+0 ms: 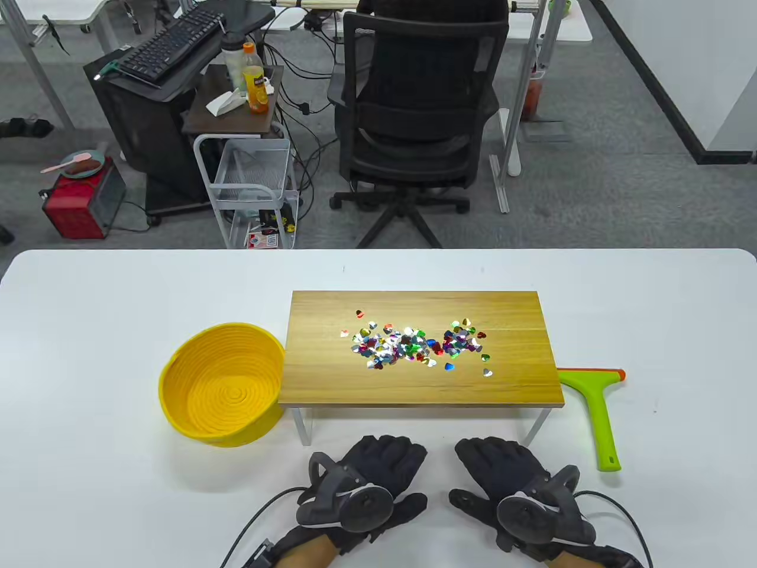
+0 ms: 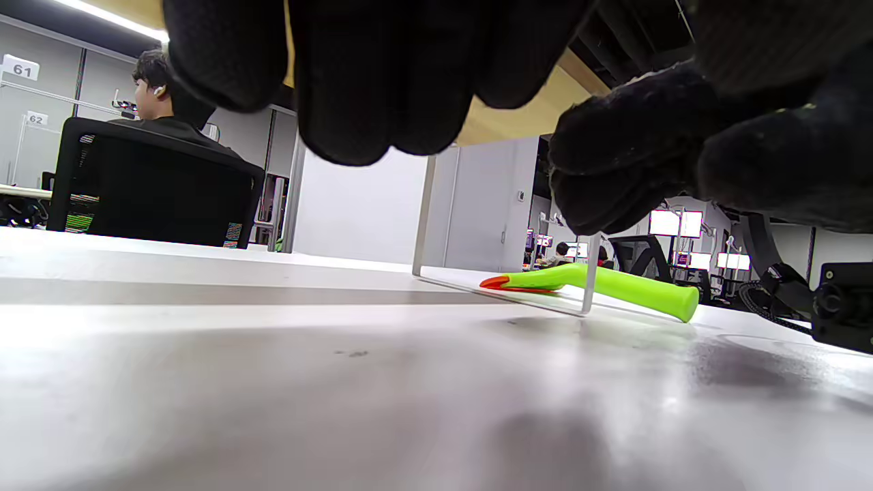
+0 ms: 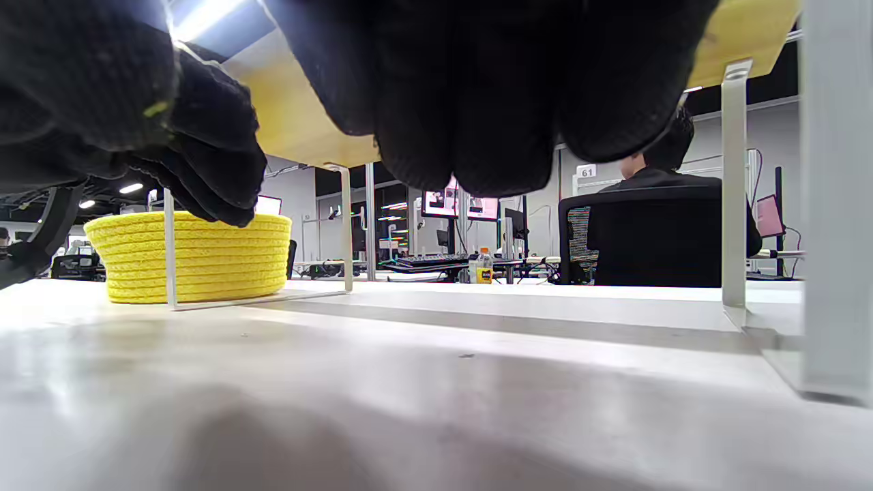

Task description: Scrape sequins from tabletop organizer into fabric basket

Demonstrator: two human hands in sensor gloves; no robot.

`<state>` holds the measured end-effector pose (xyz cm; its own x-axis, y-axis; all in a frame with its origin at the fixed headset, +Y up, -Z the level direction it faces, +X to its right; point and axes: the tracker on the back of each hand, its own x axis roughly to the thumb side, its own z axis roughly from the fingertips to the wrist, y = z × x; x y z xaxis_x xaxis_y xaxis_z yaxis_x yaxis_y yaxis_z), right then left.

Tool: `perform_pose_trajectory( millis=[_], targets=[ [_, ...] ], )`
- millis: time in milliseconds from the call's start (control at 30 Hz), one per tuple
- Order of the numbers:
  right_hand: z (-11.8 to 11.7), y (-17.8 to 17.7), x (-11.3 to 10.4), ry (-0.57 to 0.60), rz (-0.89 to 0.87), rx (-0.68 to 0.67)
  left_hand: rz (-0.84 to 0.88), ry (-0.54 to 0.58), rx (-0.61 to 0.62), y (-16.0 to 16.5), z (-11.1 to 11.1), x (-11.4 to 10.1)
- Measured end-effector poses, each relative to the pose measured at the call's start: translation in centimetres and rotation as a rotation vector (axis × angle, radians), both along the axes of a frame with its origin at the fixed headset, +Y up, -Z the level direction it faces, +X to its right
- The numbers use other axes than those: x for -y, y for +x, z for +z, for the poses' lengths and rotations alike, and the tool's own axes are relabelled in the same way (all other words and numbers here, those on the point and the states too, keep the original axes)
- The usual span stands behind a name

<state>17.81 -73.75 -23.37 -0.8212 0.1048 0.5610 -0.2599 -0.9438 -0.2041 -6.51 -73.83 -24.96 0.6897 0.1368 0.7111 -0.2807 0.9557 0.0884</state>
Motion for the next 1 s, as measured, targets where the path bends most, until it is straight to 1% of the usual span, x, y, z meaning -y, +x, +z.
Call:
perform_pose_trajectory(
  millis=[633,1000],
  targets=[
    [-0.11,-0.06,0.08,-0.013,0.021,0.013,-0.002,0.011,-0.002,0.08,0.09,-0.06],
    [0.13,-0.06,-0.08,0.010,0.020,0.021,-0.019,0.030,-0.019,-0.09,0.08,-0.13]
  ],
)
